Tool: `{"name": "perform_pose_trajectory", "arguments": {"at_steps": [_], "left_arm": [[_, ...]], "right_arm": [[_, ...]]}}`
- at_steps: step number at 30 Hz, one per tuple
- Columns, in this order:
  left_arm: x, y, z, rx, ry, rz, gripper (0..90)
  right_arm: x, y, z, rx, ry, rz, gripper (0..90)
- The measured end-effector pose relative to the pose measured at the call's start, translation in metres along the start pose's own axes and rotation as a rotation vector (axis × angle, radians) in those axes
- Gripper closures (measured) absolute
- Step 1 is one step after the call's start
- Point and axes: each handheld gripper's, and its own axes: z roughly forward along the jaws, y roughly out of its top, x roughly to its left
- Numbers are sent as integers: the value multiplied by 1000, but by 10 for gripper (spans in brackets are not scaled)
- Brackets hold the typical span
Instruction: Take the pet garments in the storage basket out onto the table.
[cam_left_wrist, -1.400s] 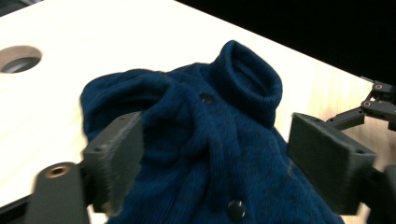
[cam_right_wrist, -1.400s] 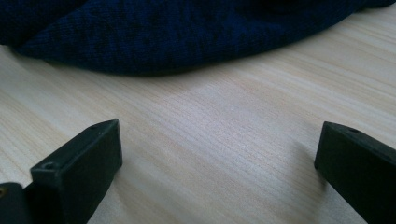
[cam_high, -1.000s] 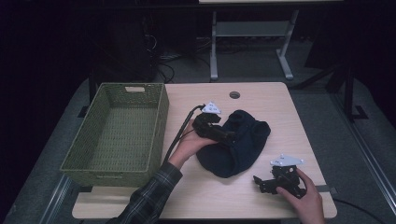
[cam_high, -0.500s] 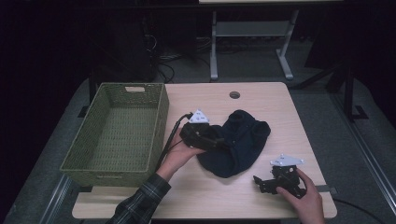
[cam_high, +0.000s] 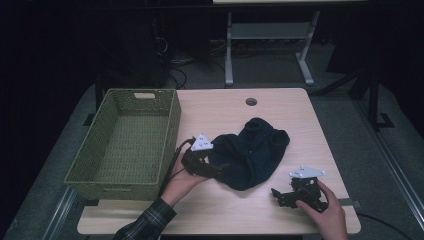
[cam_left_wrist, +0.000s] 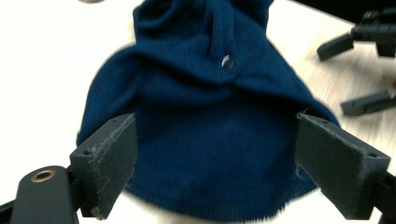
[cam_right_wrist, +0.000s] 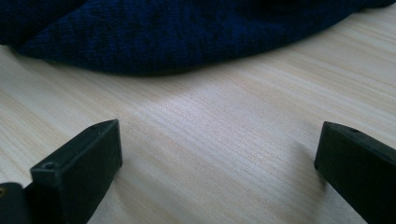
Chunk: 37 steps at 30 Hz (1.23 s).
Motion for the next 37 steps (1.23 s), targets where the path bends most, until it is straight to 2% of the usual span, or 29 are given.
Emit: {"name": "perform_pose_trajectory", "arguments": {"at_steps": [2, 5, 7, 11, 14, 16, 22, 26, 29, 32, 37], "left_arm": [[-1, -3, 0, -2, 1, -5, 136], [-3, -12, -2, 27, -3, -5, 136], [-7, -20, 0, 67, -9, -4, 135], [-11, -27, 1, 89, -8, -3, 135], [-15, -34, 2, 124, -1, 8, 136], [-19, -42, 6, 168, 2, 15, 135], [-23, -52, 10, 224, 11, 46, 135], [-25, -57, 11, 213, 24, 78, 128], [-23, -64, 10, 153, 13, 84, 127], [-23, -67, 10, 126, 12, 84, 126], [-23, -67, 10, 123, 13, 81, 127]], "right_arm": [[0, 0, 0, 0, 0, 0, 5], [0, 0, 0, 1, 0, 0, 5], [0, 0, 0, 0, 0, 0, 5], [0, 0, 0, 0, 0, 0, 5], [0, 0, 0, 0, 0, 0, 5], [0, 0, 0, 1, 0, 1, 5], [0, 0, 0, 1, 0, 1, 5], [0, 0, 0, 1, 0, 1, 5], [0, 0, 0, 1, 0, 1, 5], [0, 0, 0, 0, 0, 2, 5], [0, 0, 0, 0, -2, 3, 5]]}}
